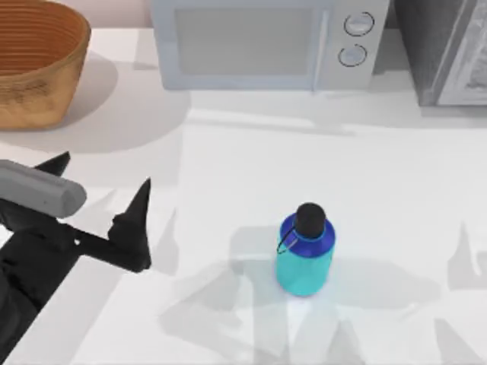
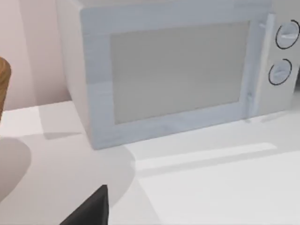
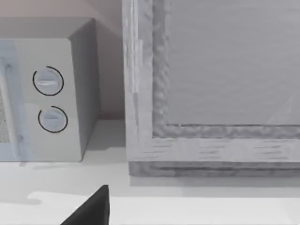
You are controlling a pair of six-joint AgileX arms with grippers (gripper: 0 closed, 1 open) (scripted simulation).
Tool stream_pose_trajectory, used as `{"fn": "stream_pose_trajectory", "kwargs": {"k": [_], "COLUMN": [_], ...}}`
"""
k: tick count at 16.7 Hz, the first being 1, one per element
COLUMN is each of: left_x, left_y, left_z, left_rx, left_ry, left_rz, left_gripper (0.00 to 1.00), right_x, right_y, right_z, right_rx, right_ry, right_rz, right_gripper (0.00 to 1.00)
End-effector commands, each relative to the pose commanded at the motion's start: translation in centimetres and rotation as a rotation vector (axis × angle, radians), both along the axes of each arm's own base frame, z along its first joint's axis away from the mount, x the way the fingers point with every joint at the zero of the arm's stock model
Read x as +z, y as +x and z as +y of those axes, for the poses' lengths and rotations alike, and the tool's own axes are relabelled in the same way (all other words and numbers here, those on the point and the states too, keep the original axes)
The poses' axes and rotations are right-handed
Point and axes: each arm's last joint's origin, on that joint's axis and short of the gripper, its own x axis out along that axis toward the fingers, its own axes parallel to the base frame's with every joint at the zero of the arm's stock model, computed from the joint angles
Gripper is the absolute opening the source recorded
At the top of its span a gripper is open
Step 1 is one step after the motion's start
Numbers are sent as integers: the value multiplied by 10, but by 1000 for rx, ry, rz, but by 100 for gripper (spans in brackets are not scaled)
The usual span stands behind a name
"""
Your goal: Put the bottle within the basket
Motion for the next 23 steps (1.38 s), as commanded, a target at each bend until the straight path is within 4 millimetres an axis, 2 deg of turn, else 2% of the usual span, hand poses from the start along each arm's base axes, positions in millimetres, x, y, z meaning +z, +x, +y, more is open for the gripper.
{"fn": "stream_pose_trajectory", "kwargs": {"k": [5, 8, 11, 15, 21, 23], "left_x": [-30, -53, -75, -91, -92, -94], "left_y": [8, 2, -8, -18, -18, -12], "left_z": [-57, -87, -107, -120, -120, -126], "left_rx": [-186, -281, -355, -408, -408, -410], "left_ry": [24, 39, 52, 61, 64, 62], "left_rz": [44, 61, 72, 78, 81, 80], "left_gripper": [100, 100, 100, 100, 100, 100], "right_x": [0, 0, 0, 0, 0, 0], "right_y": [0, 0, 0, 0, 0, 0], "right_z": [0, 0, 0, 0, 0, 0], "right_rx": [0, 0, 0, 0, 0, 0], "right_ry": [0, 0, 0, 0, 0, 0], "right_rz": [0, 0, 0, 0, 0, 0], "right_gripper": [100, 100, 100, 100, 100, 100]}}
